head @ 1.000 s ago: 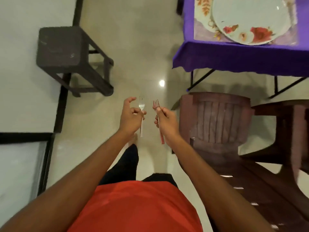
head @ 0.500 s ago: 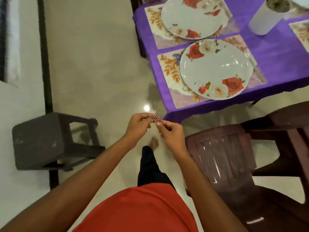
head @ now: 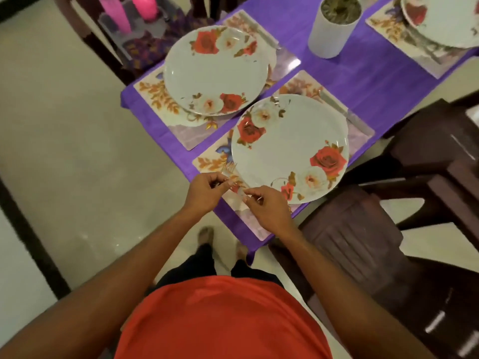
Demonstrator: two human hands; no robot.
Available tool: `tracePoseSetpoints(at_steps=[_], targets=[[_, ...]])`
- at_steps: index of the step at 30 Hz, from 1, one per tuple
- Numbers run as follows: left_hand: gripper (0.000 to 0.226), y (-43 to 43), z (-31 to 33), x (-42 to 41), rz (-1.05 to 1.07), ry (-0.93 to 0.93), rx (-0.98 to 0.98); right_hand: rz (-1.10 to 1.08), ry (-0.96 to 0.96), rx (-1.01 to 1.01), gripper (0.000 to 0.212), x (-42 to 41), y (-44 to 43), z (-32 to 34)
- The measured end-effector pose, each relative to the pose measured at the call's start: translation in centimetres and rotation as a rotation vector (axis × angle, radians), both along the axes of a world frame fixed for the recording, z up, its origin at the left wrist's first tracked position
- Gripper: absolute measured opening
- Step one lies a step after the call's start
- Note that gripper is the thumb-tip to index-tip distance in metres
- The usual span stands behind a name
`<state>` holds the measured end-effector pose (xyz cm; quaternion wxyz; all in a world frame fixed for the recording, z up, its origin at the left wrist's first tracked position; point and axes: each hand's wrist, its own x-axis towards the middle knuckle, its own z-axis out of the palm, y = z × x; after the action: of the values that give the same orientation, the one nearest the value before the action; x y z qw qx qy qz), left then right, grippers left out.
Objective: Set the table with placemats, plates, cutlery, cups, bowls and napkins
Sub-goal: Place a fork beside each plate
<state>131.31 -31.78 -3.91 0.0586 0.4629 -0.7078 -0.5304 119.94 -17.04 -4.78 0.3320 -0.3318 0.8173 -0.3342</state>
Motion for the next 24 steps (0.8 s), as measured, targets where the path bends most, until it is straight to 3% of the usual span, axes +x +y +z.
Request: tracePoseSetpoints(at_steps=[7,12,14,17,21,24], targets=[[0.005,-4.4,-2.9,-1.1,-0.267,-0.123,0.003,-0.120,0.226,0.153,0.022,2.9,0.5,-1.8],[0.008,-6.4,-3.2,-1.3,-0.346,-0.066,0.025,-0.290,0.458,0.205,0.016,5.5,0.9,-2.9],[0.009,-6.9,-3.3,-1.3,-0.389,-0.053,0.018,-0.288,0.521,0.205,0.025,6.1,0.8,-3.4],[0.012,-7.4,-3.7,-1.3,-0.444,-0.064,0.025,-0.309,0.565,0.247,0.038,6.7,0.5,-3.4],[0.014,-7.2,-3.7,-1.5,-0.496,-0.064,-0.030,-0.398,0.556,0.328,0.021,7.3,0.2,-2.8],[0.015,-6.8,-3.9,-1.5,-0.480,-0.072,-0.058,-0.468,0.528,0.335,0.021,7.6,0.3,-3.5]])
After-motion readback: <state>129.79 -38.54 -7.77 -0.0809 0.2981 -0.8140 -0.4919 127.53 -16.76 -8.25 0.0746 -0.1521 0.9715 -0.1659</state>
